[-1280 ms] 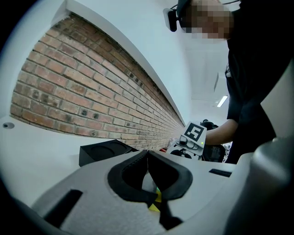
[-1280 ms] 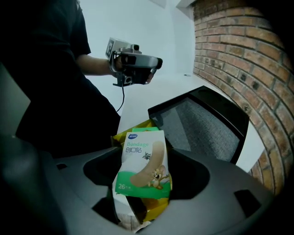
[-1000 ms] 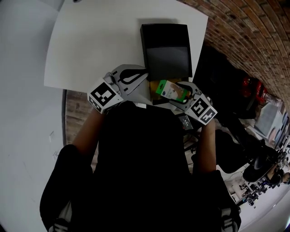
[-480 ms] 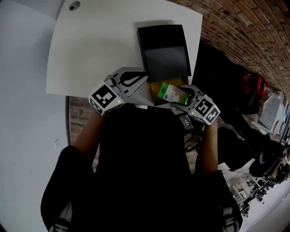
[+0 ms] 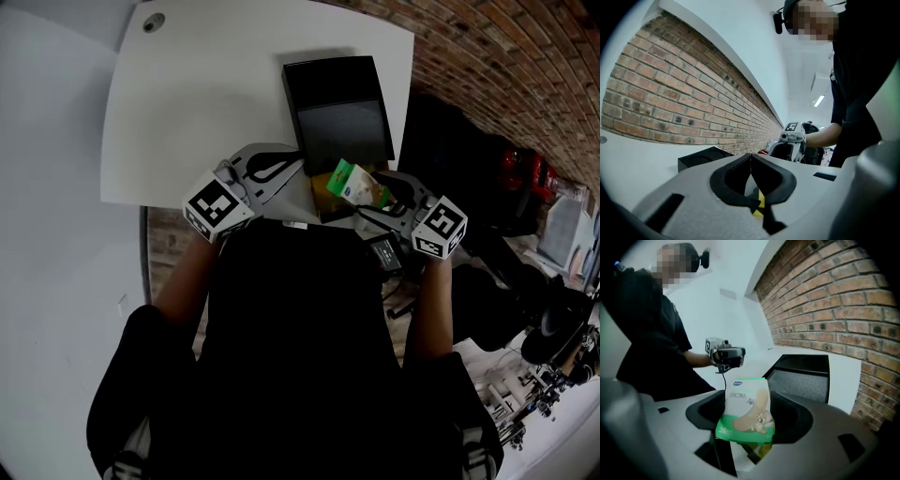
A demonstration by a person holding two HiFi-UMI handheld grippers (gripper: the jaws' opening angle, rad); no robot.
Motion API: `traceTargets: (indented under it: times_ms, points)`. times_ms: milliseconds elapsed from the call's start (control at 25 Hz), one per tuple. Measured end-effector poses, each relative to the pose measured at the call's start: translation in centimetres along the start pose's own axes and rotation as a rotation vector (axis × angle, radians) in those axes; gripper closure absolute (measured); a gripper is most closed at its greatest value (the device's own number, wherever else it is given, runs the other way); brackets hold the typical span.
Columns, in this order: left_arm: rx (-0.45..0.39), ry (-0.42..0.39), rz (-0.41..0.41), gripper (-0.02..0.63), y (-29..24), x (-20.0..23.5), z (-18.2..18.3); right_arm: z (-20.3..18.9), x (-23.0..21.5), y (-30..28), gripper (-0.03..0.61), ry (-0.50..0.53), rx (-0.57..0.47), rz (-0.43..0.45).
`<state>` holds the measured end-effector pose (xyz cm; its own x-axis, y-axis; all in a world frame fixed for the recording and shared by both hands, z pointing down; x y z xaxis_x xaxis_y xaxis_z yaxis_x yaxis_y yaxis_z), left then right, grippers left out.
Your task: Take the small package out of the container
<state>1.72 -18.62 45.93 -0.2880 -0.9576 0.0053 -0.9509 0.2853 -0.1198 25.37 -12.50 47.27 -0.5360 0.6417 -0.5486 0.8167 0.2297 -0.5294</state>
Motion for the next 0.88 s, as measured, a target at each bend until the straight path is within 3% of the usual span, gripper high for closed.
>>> traceTargets:
  times_ms: [360, 880]
  points:
    - [-0.008, -0.035, 0.019, 0.598, 1.3, 0.5, 2.3, 5.5, 1.7, 1.9, 0.272, 0.014, -0.331, 0.051]
    - [-0.106, -0.103, 0.013, 0.598, 2.0, 2.1, 8.0, 11.0, 5.0, 6.2, 0.272, 0.077, -0.666, -0.005]
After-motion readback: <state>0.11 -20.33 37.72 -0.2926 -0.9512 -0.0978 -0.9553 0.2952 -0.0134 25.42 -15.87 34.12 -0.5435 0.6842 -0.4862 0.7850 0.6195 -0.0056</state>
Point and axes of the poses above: the fingertips, and each gripper's own axes: y backward along the fingers, x to its left, z out of its top, the point moved 7 cm from there along y, backward along the fingers, and after that the axes turned 15 degrees about -y, right-handed, at the moved point
